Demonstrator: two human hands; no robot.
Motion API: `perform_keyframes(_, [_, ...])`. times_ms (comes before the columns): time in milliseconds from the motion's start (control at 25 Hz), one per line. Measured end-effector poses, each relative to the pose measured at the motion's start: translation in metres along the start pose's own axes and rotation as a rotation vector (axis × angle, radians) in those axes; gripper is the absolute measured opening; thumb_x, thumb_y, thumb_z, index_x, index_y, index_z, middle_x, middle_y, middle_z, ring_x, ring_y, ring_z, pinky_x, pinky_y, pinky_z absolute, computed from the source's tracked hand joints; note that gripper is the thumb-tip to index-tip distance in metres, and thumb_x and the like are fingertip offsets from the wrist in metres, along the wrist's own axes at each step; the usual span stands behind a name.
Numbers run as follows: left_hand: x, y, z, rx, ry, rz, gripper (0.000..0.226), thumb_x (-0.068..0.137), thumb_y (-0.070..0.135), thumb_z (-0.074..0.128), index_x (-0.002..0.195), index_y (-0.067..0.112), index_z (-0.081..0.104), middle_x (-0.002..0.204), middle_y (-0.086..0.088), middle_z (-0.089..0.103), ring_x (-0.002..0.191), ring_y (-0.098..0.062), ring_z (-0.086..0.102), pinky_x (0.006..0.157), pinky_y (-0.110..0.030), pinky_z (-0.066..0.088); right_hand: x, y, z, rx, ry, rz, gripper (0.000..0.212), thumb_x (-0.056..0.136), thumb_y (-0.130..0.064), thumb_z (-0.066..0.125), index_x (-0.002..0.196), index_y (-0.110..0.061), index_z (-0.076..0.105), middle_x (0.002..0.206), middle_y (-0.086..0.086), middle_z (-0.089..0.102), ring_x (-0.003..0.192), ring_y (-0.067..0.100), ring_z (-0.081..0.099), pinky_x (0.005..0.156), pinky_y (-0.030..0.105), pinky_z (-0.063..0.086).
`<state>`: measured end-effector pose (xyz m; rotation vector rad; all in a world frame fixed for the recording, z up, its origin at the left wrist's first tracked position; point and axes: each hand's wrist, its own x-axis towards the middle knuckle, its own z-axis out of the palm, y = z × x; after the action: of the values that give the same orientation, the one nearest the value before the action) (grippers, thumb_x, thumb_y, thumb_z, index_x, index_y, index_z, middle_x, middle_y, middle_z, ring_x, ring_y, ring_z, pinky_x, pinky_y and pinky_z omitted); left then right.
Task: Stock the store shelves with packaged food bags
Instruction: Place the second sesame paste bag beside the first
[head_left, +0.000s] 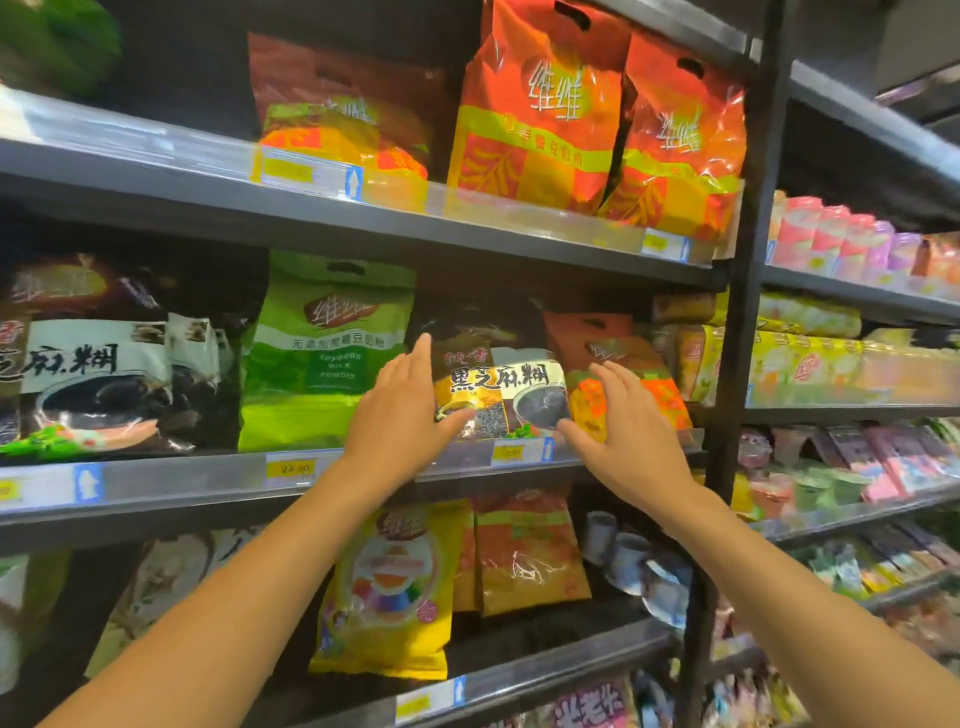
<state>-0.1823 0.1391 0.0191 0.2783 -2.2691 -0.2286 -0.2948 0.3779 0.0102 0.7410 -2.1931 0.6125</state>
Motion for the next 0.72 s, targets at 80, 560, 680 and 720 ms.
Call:
perform_keyframes(80, [0.012,-0.002,0.009,0.021,-0.047,-0.098,0.104,0.087,0.068,0.066,0.16,0.009,0.022,0.158,-0.013,0.046,0.142,-0.034,0.047,0.105,-0.048,0.048,0.016,0.011,0.012,0.05,-0.023,0.025,0.081,0.094,-0.055,0.064,0.159,-0.017,0.034,0.166,0.002,0.036,0.152,0.021,0.036,0.118,0.043,0.04])
perform_keyframes(560, [0.047,0.004,0.042,-0.119,-0.377,-0.428,0.061,0.063,0.07,0.077,0.098,0.02,0.069,0.094,-0.004,0.076,0.085,-0.021,0.071,0.081,-0.035,0.057,0.1,0.056,0.079,0.454,-0.476,0.141,0.043,0.098,-0.057,0.057,0.116,-0.018,0.06,0.108,0.0,0.067,0.093,0.021,0.064,0.067,0.032,0.045])
perform_keyframes(680, [0.052,0.017,0.037,-0.183,-0.297,-0.525,0.046,0.078,0.046,0.086,0.1,0.009,0.069,0.095,-0.008,0.076,0.085,-0.027,0.07,0.071,-0.032,0.048,0.107,0.058,0.076,0.533,-0.473,0.11,0.034,0.1,-0.052,0.058,0.109,-0.018,0.058,0.1,0.0,0.067,0.082,0.016,0.061,0.063,0.031,0.043])
perform_keyframes(720, [0.053,0.023,0.034,-0.204,-0.261,-0.547,0.052,0.081,0.045,0.086,0.111,0.007,0.066,0.103,-0.005,0.071,0.09,-0.026,0.066,0.074,-0.032,0.045,0.11,0.057,0.074,0.575,-0.457,0.102,0.031,0.102,-0.049,0.057,0.106,-0.018,0.058,0.099,0.001,0.068,0.084,0.016,0.063,0.065,0.032,0.044])
